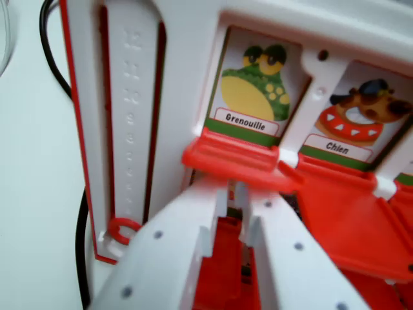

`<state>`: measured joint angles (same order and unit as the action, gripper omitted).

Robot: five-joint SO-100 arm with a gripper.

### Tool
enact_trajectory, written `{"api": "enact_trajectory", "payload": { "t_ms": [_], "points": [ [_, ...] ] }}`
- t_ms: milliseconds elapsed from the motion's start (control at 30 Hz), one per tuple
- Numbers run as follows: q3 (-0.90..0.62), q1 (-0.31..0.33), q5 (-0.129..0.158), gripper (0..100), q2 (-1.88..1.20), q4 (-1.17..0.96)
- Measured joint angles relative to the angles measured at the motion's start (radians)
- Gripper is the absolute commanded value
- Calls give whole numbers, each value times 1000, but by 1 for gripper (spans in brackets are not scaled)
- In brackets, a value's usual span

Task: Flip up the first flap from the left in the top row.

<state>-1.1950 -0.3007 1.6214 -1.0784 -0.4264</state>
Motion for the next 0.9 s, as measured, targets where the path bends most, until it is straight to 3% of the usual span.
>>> {"api": "enact_trajectory", "payload": {
  "t_ms": [900],
  "points": [
    [89,18,-3,0,71,23]
  ]
}}
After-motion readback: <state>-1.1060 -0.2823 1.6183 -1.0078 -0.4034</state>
